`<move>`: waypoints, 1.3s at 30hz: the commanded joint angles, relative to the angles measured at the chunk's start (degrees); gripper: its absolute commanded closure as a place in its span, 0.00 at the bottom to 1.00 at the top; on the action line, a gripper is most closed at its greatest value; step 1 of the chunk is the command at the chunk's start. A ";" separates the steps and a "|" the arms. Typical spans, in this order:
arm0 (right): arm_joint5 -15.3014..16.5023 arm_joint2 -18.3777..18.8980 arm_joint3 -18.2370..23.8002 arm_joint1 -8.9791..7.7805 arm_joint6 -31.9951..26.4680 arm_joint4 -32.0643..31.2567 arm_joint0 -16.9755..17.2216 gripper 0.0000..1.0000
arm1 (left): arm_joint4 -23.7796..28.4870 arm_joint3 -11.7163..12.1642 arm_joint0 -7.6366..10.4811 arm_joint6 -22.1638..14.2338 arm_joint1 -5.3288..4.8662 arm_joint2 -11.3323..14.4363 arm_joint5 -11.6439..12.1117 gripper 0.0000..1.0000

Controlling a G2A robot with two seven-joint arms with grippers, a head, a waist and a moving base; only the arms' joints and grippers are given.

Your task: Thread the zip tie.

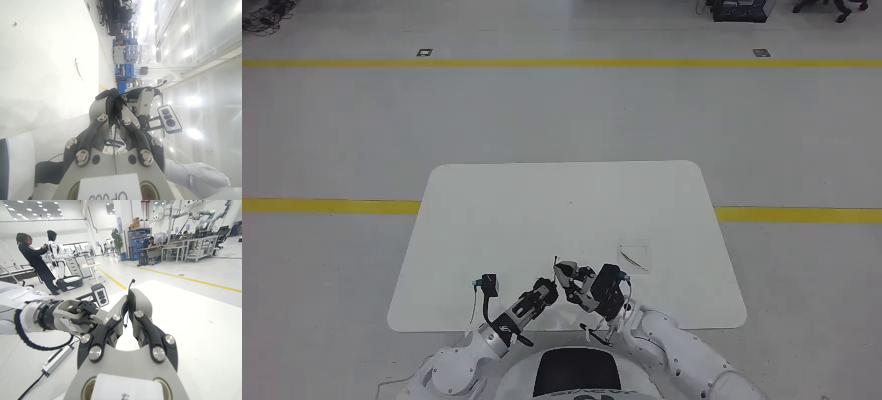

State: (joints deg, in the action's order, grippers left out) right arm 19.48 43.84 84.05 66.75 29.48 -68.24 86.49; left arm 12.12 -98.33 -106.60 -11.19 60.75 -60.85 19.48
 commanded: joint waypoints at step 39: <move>0.00 -4.49 -2.78 -1.53 -0.12 7.22 -2.89 1.00 | 0.00 0.00 0.00 0.00 0.00 0.00 0.00 1.00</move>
State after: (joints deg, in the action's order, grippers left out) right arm 19.48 39.41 81.33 65.25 29.30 -61.07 83.66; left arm 12.12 -98.33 -106.60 -11.19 60.75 -60.85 19.48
